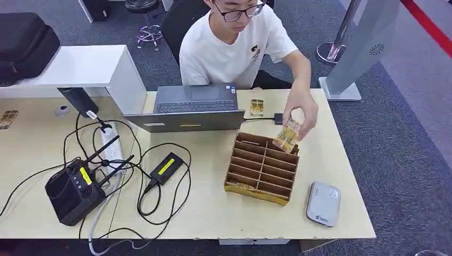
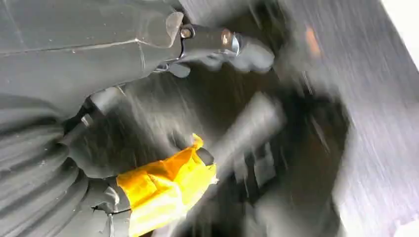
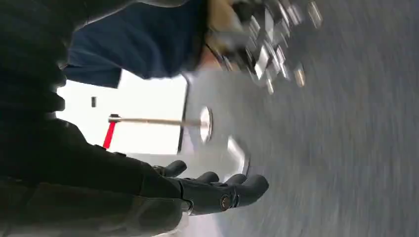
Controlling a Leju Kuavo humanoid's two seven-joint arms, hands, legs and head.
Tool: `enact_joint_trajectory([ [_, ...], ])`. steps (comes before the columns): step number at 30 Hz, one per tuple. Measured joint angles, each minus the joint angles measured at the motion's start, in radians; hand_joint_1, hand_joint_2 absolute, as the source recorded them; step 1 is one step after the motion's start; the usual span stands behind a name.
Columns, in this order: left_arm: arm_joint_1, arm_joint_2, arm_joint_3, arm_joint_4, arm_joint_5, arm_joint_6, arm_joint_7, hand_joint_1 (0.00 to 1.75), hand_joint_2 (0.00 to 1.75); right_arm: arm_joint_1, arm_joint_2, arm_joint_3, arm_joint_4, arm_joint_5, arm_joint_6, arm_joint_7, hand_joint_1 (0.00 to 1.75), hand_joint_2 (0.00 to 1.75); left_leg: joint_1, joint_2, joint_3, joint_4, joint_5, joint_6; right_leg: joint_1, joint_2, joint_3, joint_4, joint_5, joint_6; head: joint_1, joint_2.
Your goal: Pass the card to the sensor for recognition and then transmit it.
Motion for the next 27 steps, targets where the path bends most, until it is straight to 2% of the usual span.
enact_joint_trajectory([
  [1,-0.020,0.008,0.000,0.038,0.041,-0.067,-0.014,0.00,1.75,0.000,0.003,-0.011,0.000,-0.008,0.043,0.000,0.00,1.75,0.000,0.001,0.000,0.000,0.000,-0.001,0.001,0.000,0.000,0.000,0.000,-0.001,0.000,0.000],
  [3,-0.051,0.025,0.000,0.110,0.072,-0.130,-0.033,0.00,1.75,0.001,0.009,-0.029,0.000,-0.013,0.068,0.001,0.00,1.75,0.001,0.001,0.001,0.000,-0.001,-0.003,0.002,0.002,0.000,0.000,0.000,-0.001,0.000,0.000],
  [4,-0.060,0.028,-0.002,0.133,0.075,-0.128,-0.037,0.00,1.75,0.001,0.011,-0.037,0.000,-0.013,0.068,0.001,0.00,1.75,0.002,0.002,0.001,0.000,0.000,-0.004,0.002,0.002,0.000,0.000,0.000,-0.001,0.000,0.000],
  [8,-0.075,0.055,-0.024,0.156,0.095,-0.051,-0.042,0.00,1.75,0.000,0.012,-0.055,0.000,-0.002,0.053,-0.003,0.00,1.75,0.002,0.002,0.001,0.000,0.000,-0.004,0.002,0.002,0.001,0.001,0.000,-0.001,0.000,0.000],
  [11,-0.077,0.076,-0.048,0.156,0.114,-0.006,-0.051,0.00,1.75,0.001,0.010,-0.061,-0.002,0.017,-0.007,-0.003,0.00,1.75,0.002,0.002,0.001,0.000,0.000,-0.005,0.002,0.002,0.001,0.000,0.000,-0.001,0.000,0.000],
  [13,-0.076,0.077,-0.061,0.156,0.097,0.083,-0.067,0.00,1.75,0.001,0.009,-0.063,-0.003,0.033,-0.097,-0.008,0.00,1.75,0.002,0.002,0.001,0.000,0.000,-0.005,0.002,0.002,0.001,0.000,0.000,-0.001,0.000,0.000],
  [15,-0.070,0.074,-0.076,0.150,0.058,0.242,-0.085,0.00,1.75,0.001,0.009,-0.063,-0.003,0.051,-0.213,-0.005,0.00,1.75,0.002,0.002,0.001,0.000,0.000,-0.004,0.002,0.002,0.001,-0.001,0.000,-0.001,0.000,0.000],
  [16,-0.068,0.073,-0.083,0.143,0.049,0.297,-0.087,0.00,1.75,0.001,0.009,-0.063,-0.003,0.054,-0.239,-0.005,0.00,1.75,0.002,0.002,0.001,0.000,-0.001,-0.004,0.002,0.002,0.001,-0.001,0.000,-0.001,0.000,0.000],
  [19,-0.059,0.072,-0.097,0.129,0.039,0.335,-0.088,0.00,1.75,0.001,0.006,-0.063,-0.003,0.058,-0.258,-0.005,0.00,1.75,0.002,0.002,0.001,0.000,-0.001,-0.004,0.002,0.002,0.001,0.000,0.000,-0.001,0.000,0.000],
  [20,-0.056,0.070,-0.101,0.123,0.021,0.376,-0.103,0.00,1.75,0.001,0.004,-0.063,-0.003,0.063,-0.281,-0.002,0.00,1.75,0.002,0.002,0.001,0.000,-0.001,-0.004,0.002,0.002,0.001,0.000,0.000,-0.001,0.000,0.000],
  [22,-0.051,0.051,-0.114,0.107,-0.028,0.505,-0.131,0.00,1.75,0.002,0.004,-0.064,-0.003,0.065,-0.320,0.002,0.00,1.75,0.002,0.002,0.001,0.000,-0.001,-0.004,0.002,0.002,0.001,-0.001,0.000,-0.001,0.000,0.000],
  [24,-0.053,0.028,-0.123,0.090,-0.068,0.609,-0.136,0.00,1.75,0.001,0.004,-0.064,-0.003,0.068,-0.336,0.006,0.00,1.75,0.002,0.002,0.001,0.000,-0.001,-0.004,0.002,0.002,0.001,-0.001,0.000,-0.001,0.000,0.000],
  [27,-0.051,-0.002,-0.127,0.072,-0.122,0.645,-0.115,0.00,1.75,0.001,0.010,-0.065,-0.003,0.078,-0.350,0.014,0.00,1.75,0.002,0.002,0.001,0.000,-0.001,-0.004,0.002,0.002,0.001,-0.001,0.000,-0.001,0.000,0.000],
])
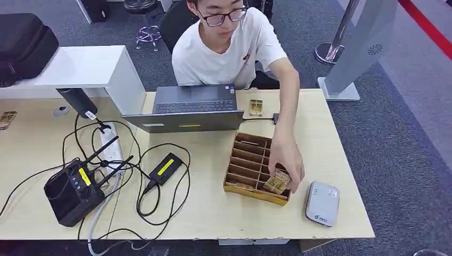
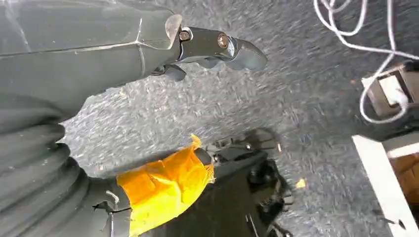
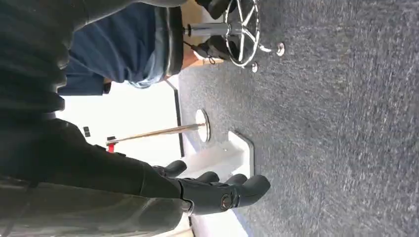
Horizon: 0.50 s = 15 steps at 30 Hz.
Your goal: Pass the card to the sensor for recognition and then transmit it.
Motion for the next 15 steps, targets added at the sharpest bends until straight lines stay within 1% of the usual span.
enact_joint_trajectory([
  [3,0.008,-0.022,0.001,-0.021,-0.004,0.005,0.017,0.00,1.75,0.000,0.007,0.000,0.000,0.009,-0.003,-0.006,0.00,1.75,0.000,0.000,0.000,0.000,0.000,0.000,0.000,0.000,0.000,0.000,0.000,0.000,0.000,0.000],
  [5,0.021,-0.033,0.008,-0.041,0.019,0.007,0.006,0.00,1.75,0.001,0.010,0.000,0.000,0.019,-0.009,-0.012,0.00,1.75,0.000,0.000,0.000,0.000,0.000,0.000,0.000,0.000,0.000,0.000,0.000,0.000,0.000,0.000],
  [7,0.029,-0.038,0.013,-0.053,0.011,0.008,-0.001,0.00,1.75,0.001,0.010,0.000,0.000,0.045,-0.012,-0.009,0.00,1.75,0.000,0.000,0.000,0.000,0.000,0.000,0.000,0.000,0.000,0.000,0.000,0.000,0.000,0.000],
  [8,0.030,-0.040,0.013,-0.055,0.010,-0.009,0.019,0.00,1.75,0.000,0.010,0.002,0.001,0.069,0.004,0.002,0.00,1.75,0.000,0.000,0.000,0.000,0.000,0.000,0.000,0.000,0.000,0.000,0.000,0.000,0.000,0.000],
  [9,0.028,-0.036,0.013,-0.060,0.022,-0.041,0.054,0.00,1.75,0.000,0.010,0.007,0.001,0.090,0.033,0.015,0.00,1.75,0.000,0.000,0.000,0.000,0.000,0.000,0.000,0.000,0.000,0.000,0.000,0.000,0.000,0.000],
  [10,0.026,-0.029,0.013,-0.061,0.044,-0.088,0.077,0.00,1.75,0.000,0.010,0.015,0.001,0.107,0.053,0.023,0.00,1.75,0.001,0.000,0.000,0.000,0.000,0.000,0.001,0.000,0.000,0.000,0.000,0.000,0.000,0.000],
  [11,0.026,-0.025,0.013,-0.061,0.074,-0.140,0.082,0.00,1.75,0.000,0.010,0.019,0.001,0.115,0.080,0.026,0.00,1.75,0.001,0.000,0.000,0.000,0.000,0.000,0.001,0.000,0.000,0.000,0.000,0.000,0.000,0.000],
  [14,0.025,0.005,0.016,-0.056,0.269,-0.382,0.071,0.00,1.75,-0.001,0.010,0.027,0.001,0.110,0.186,0.013,0.00,1.75,0.001,-0.001,0.000,0.000,0.000,0.000,0.001,0.000,0.000,0.000,0.000,0.000,0.000,0.000],
  [15,0.022,0.021,0.021,-0.044,0.334,-0.447,0.056,0.00,1.75,-0.001,0.010,0.027,0.001,0.101,0.218,0.004,0.00,1.75,0.002,0.000,0.000,0.000,0.000,0.000,0.002,0.000,0.000,0.001,0.000,-0.001,0.000,0.000],
])
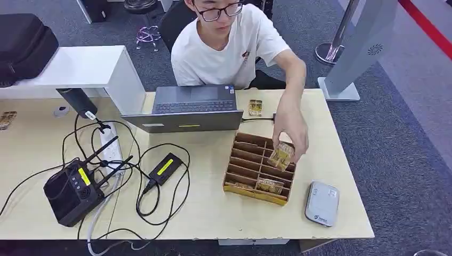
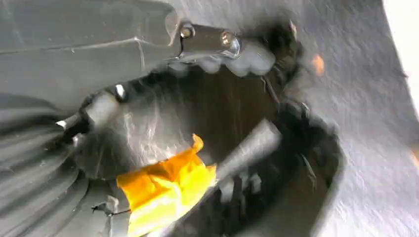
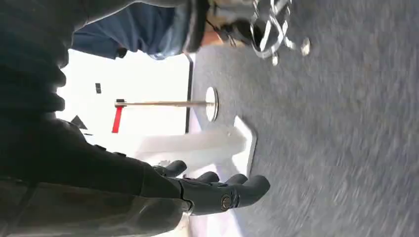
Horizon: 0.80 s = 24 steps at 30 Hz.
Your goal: Pass the card to the sensor for recognition and then transmit it.
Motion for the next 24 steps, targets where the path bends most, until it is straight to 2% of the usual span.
enact_joint_trajectory([
  [1,-0.002,0.017,0.001,0.011,0.044,-0.049,-0.013,0.00,1.75,0.000,0.000,0.000,0.000,-0.003,0.017,-0.007,0.00,1.75,0.000,0.000,0.000,0.000,0.000,0.000,0.000,0.000,0.000,0.000,0.000,-0.001,0.000,0.000],
  [3,-0.002,0.040,0.002,0.022,0.124,-0.106,-0.036,0.00,1.75,0.000,0.000,-0.001,0.000,-0.029,0.050,-0.031,0.00,1.75,0.000,0.000,0.000,0.000,0.000,0.000,0.000,0.000,0.000,0.000,0.000,-0.001,0.000,0.000],
  [5,0.001,0.056,0.001,0.028,0.180,-0.127,-0.051,0.00,1.75,0.000,0.000,-0.009,0.000,-0.055,0.068,-0.048,0.00,1.75,0.000,0.000,0.000,0.000,0.000,0.000,0.000,0.000,0.000,0.000,0.000,-0.001,0.000,0.000],
  [10,-0.009,0.082,-0.035,0.030,0.211,-0.088,-0.083,0.00,1.75,0.001,0.000,-0.037,0.000,-0.084,0.096,-0.064,0.00,1.75,0.000,0.000,0.000,0.000,0.000,0.000,0.000,0.000,0.000,0.000,-0.001,-0.001,0.000,0.000],
  [17,-0.023,0.094,-0.069,0.031,0.208,-0.067,-0.086,0.00,1.75,0.001,0.000,-0.056,0.000,-0.085,0.098,-0.064,0.00,1.75,0.000,0.000,0.000,0.000,0.000,0.000,0.000,0.000,0.000,0.000,0.000,-0.001,0.000,0.000],
  [20,-0.038,0.094,-0.095,0.035,0.148,0.021,-0.107,0.00,1.75,0.001,0.000,-0.066,0.000,-0.100,0.073,-0.064,0.00,1.75,0.000,0.000,0.000,0.000,0.000,0.000,0.000,0.000,0.000,0.000,0.000,-0.001,0.000,0.000],
  [24,-0.053,0.075,-0.125,0.036,0.037,0.237,-0.163,0.00,1.75,0.000,0.000,-0.105,-0.001,-0.145,-0.040,-0.089,0.00,1.75,0.000,0.000,0.000,0.000,0.000,0.000,0.000,0.000,0.000,0.000,0.000,-0.001,0.000,0.000],
])
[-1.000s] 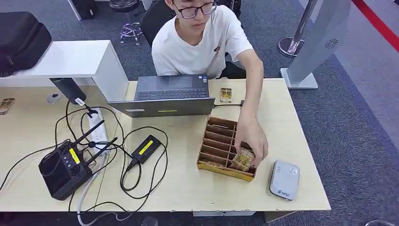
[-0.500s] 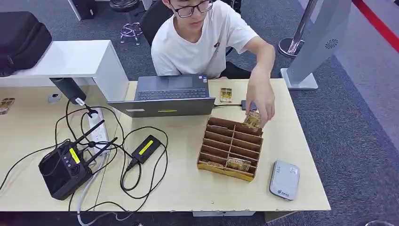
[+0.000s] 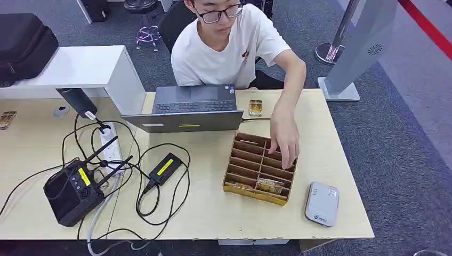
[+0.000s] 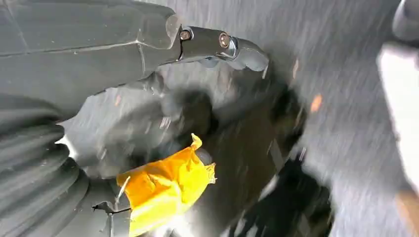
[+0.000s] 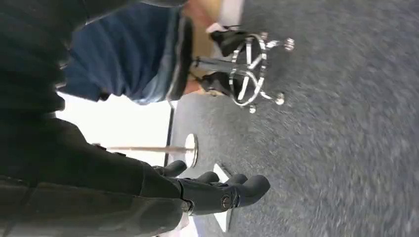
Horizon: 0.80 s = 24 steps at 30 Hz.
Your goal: Pass the card to the sensor for recognition and then transmit it.
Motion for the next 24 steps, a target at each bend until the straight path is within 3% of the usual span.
enact_joint_trajectory([
  [3,0.004,-0.036,-0.007,-0.002,-0.103,0.174,-0.064,0.00,1.75,0.000,-0.001,-0.030,-0.002,-0.016,-0.071,-0.009,0.00,1.75,0.000,0.000,0.000,0.000,0.000,0.000,0.000,0.000,0.000,0.000,0.000,0.000,0.000,0.000],
  [5,0.017,-0.076,0.019,-0.002,-0.259,0.207,-0.093,0.00,1.75,0.000,-0.002,-0.053,-0.005,-0.022,-0.118,-0.013,0.00,1.75,-0.001,0.000,0.000,0.000,0.000,0.000,-0.001,0.000,0.000,0.000,0.000,0.000,0.000,0.000],
  [8,0.080,-0.155,0.151,-0.025,-0.617,0.216,-0.012,0.00,1.75,-0.001,0.003,-0.072,-0.005,-0.006,-0.184,-0.021,0.00,1.75,-0.001,0.002,0.000,0.000,-0.001,0.002,-0.001,0.001,0.000,-0.001,0.000,0.000,0.000,0.000],
  [10,0.113,-0.184,0.216,-0.060,-0.678,0.218,0.050,0.00,1.75,-0.001,0.008,-0.077,-0.005,0.010,-0.199,-0.032,0.00,1.75,-0.001,0.002,0.000,0.001,-0.002,0.001,-0.001,0.002,0.000,-0.001,0.000,0.000,0.001,0.000],
  [12,0.133,-0.188,0.243,-0.091,-0.619,0.216,0.085,0.00,1.75,-0.003,0.013,-0.079,-0.005,0.025,-0.197,-0.040,0.00,1.75,-0.001,0.002,0.000,0.001,-0.002,0.002,-0.001,0.001,0.000,-0.001,0.000,0.000,0.000,0.000],
  [17,0.164,-0.183,0.264,-0.125,-0.552,0.213,0.085,0.00,1.75,-0.007,0.018,-0.080,-0.005,0.033,-0.194,-0.042,0.00,1.75,0.000,0.001,0.001,0.000,-0.002,0.001,0.000,0.001,0.000,0.000,-0.001,-0.001,0.000,0.000],
  [19,0.164,-0.181,0.264,-0.132,-0.489,0.173,0.097,0.00,1.75,-0.007,0.018,-0.081,-0.005,0.043,-0.165,-0.046,0.00,1.75,0.000,0.001,0.001,0.000,-0.002,0.001,0.000,0.001,0.000,0.000,-0.001,-0.001,0.000,0.000],
  [20,0.164,-0.172,0.264,-0.136,-0.436,0.134,0.111,0.00,1.75,-0.008,0.018,-0.081,-0.005,0.050,-0.136,-0.042,0.00,1.75,0.000,0.002,0.001,0.000,-0.002,0.001,0.000,0.001,0.000,0.000,-0.001,-0.001,0.000,0.000],
  [22,0.155,-0.140,0.252,-0.135,-0.283,-0.009,0.137,0.00,1.75,-0.009,0.018,-0.081,-0.005,0.059,-0.049,-0.026,0.00,1.75,0.000,0.001,0.001,0.000,-0.002,0.000,0.000,0.001,0.000,0.000,-0.001,-0.001,0.000,0.000],
  [24,0.142,-0.102,0.235,-0.120,-0.129,-0.175,0.126,0.00,1.75,-0.010,0.018,-0.081,-0.005,0.065,0.016,-0.016,0.00,1.75,0.000,0.001,0.001,0.000,-0.002,0.000,0.000,0.001,0.000,0.000,-0.001,-0.001,0.000,0.000],
])
